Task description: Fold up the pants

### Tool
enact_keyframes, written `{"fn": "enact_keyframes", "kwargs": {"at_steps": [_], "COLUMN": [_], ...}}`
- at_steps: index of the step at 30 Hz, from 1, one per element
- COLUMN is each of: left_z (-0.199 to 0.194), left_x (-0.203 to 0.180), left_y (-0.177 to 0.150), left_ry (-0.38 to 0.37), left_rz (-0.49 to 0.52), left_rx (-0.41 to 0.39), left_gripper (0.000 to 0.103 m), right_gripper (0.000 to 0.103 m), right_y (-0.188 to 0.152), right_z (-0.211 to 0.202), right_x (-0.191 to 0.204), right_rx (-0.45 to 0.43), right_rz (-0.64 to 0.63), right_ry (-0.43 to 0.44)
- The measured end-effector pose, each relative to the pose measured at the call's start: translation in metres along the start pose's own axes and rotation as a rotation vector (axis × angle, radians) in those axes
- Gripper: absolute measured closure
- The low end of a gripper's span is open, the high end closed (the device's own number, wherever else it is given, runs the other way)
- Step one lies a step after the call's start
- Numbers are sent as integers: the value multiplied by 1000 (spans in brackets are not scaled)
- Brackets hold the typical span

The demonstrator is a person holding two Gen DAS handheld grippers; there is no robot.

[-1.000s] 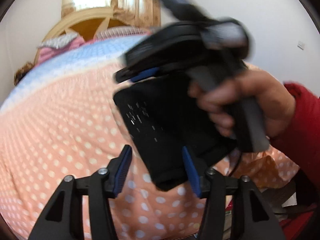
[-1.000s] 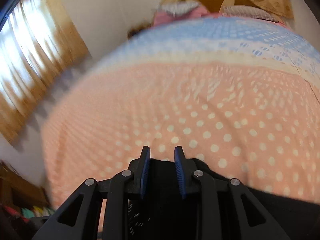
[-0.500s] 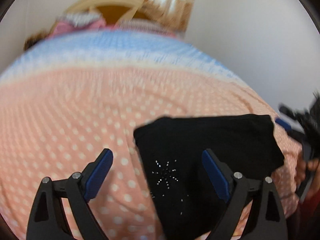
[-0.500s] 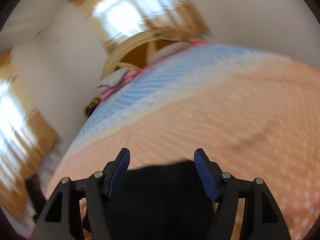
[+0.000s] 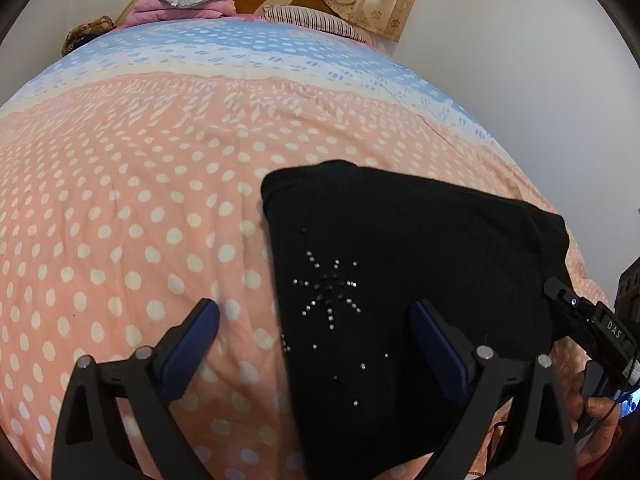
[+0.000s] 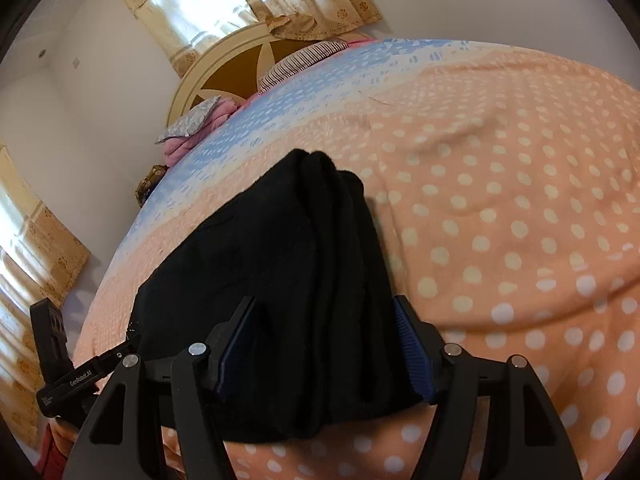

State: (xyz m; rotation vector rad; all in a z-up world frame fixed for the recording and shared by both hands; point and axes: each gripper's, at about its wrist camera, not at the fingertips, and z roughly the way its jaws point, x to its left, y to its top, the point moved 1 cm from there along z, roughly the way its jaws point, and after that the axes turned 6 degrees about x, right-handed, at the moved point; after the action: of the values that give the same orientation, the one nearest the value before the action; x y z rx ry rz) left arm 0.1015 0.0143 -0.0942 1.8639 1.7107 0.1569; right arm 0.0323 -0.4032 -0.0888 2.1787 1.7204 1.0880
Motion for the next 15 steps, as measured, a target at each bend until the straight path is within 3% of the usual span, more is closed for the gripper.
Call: {"fn": "enact_keyframes", "kwargs": {"at_steps": [3, 5, 8, 15], "left_z": [-1, -2, 0, 0], "left_x": [0, 2, 0, -1], "left_y": [-1, -2, -2, -3], "left_ry": [6, 10, 22, 30], "left_rz": [-3, -11, -16, -10], "left_rx": [14, 27, 35, 41], "left_gripper": [4, 3, 3, 4], "right_gripper": [55, 61, 63, 61], "right_y": [-6, -10, -15, -15], "right_z": [-2, -4, -2, 1], "right_x": [5, 11, 16, 9], "right_rx": [11, 9, -1, -19], "right_rz": [-20, -57, -84, -38], "right_ry": [-30, -51, -87, -53]}}
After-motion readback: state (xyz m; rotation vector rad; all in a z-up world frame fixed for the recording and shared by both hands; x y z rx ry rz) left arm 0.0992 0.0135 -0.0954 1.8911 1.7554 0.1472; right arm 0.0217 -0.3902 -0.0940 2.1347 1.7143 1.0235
